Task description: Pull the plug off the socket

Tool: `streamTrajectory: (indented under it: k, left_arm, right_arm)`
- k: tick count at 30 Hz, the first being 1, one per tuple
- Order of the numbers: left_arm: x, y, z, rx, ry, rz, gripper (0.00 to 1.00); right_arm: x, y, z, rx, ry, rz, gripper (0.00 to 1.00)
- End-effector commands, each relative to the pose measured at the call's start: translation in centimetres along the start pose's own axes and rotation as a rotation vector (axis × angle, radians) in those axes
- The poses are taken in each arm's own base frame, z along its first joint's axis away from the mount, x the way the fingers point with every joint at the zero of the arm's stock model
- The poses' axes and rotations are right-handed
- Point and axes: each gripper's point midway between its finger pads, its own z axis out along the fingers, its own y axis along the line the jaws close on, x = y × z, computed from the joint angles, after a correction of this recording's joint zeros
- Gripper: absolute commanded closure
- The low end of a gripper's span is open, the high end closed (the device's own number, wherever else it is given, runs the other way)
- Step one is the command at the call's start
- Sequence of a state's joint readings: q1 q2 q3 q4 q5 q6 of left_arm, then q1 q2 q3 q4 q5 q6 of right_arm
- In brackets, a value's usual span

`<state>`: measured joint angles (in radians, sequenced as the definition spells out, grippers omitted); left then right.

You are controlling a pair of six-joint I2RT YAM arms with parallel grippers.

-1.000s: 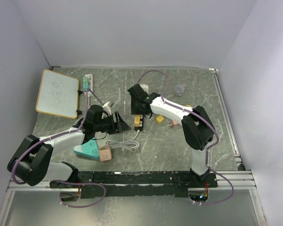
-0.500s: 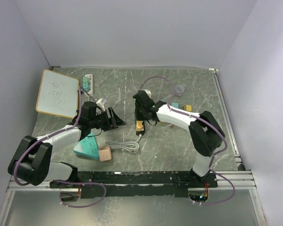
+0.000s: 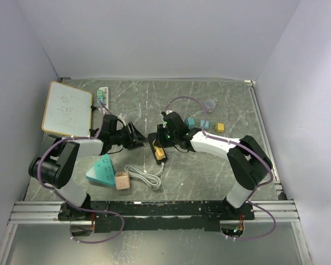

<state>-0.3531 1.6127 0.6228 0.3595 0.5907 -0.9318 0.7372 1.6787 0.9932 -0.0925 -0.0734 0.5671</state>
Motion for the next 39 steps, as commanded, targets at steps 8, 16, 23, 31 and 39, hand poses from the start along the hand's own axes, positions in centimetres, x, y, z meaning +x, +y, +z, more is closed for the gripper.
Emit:
streamTrajectory:
  k: [8,16,23,31,39]
  left_arm:
    - [-3.7,-2.2,1.9,-0.167,-0.101,0.167,0.51]
    - [-1.9,0.7,5.3,-0.367,-0.015,0.157,0.55]
    - [-0.1,3.7,6.1,-0.445,0.017,0.170,0.59]
    - [3.1,8.6,4.5,-0.558,0.075,0.203,0.56]
    - [5.0,11.2,3.8,-0.607,0.113,0.188,0.57]
  right_arm:
    - [0.1,-0.8,-0.4,0.048,0.001,-0.027,1.00]
    - [-0.9,0.0,-0.2,0.058,-0.016,-0.053,1.00]
    - [-1.3,0.6,-0.4,0.076,-0.026,-0.075,1.00]
    - [-1.6,1.3,0.0,0.113,-0.022,-0.104,1.00]
    - [-2.6,2.4,-0.2,0.098,-0.049,-0.108,1.00]
